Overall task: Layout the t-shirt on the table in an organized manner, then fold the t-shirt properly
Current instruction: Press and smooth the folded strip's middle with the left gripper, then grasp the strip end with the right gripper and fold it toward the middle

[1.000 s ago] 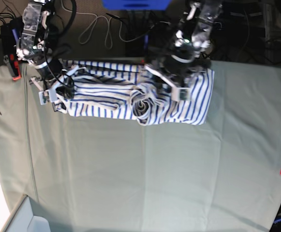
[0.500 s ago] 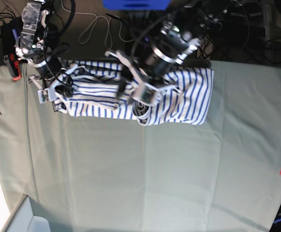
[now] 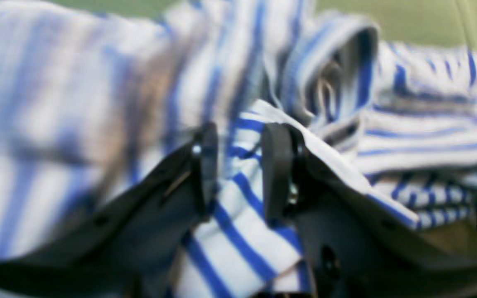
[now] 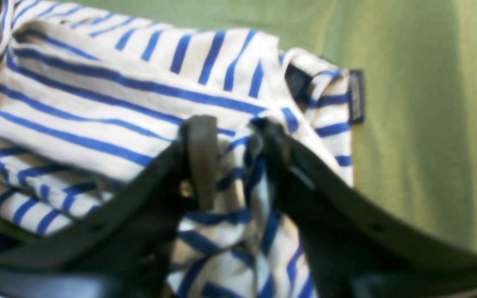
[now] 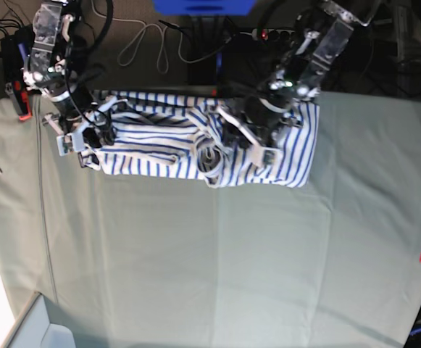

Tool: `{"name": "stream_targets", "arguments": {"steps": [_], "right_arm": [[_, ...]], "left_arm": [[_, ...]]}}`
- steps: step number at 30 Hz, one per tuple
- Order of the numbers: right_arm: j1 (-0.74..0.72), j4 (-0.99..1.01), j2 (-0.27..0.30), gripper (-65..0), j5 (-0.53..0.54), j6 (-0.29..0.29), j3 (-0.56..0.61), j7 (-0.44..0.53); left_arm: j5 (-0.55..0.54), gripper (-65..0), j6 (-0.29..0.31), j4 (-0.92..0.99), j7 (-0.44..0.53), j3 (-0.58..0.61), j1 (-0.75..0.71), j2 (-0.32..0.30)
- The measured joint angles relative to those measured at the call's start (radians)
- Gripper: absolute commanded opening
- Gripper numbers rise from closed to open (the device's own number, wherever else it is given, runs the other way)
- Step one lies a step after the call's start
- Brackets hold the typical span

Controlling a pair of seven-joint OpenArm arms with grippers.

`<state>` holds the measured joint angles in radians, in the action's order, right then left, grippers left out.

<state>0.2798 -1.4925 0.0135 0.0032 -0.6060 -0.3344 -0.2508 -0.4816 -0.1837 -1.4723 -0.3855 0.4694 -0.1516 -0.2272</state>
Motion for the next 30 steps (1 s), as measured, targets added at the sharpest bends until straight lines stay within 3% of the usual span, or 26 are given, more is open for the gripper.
{"name": "stream_targets", "arguments": {"steps": [6,9,19,26,30], "right_arm": [[-0.011,-0.083,-0.042,-24.9,0.004,0.001,-0.087,0.004],[-0.01,-0.074,-0.043,-20.6,0.002,0.001,-0.098,0.0],[-0.008,0.047,-0.044,-20.2,0.001,0.001,-0.102,0.0],[-0.008,0.103,-0.039,-20.2,0.004,0.001,-0.103,0.012],[-0.008,0.111,-0.03,-20.2,0.01,0.001,-0.1,0.016]], "left_arm": [[-0.01,-47.0,0.004,0.097,0.027,0.067,0.061,0.0],[-0.009,-47.0,0.003,0.091,0.037,0.072,0.058,0.0],[-0.016,-47.0,-0.005,-0.15,-0.014,0.047,-0.007,-0.013],[-0.02,-47.0,-0.006,-0.312,-0.016,0.021,-0.015,-0.098],[-0.018,-47.0,-0.008,-0.317,-0.012,-0.066,-0.037,-0.14]]}}
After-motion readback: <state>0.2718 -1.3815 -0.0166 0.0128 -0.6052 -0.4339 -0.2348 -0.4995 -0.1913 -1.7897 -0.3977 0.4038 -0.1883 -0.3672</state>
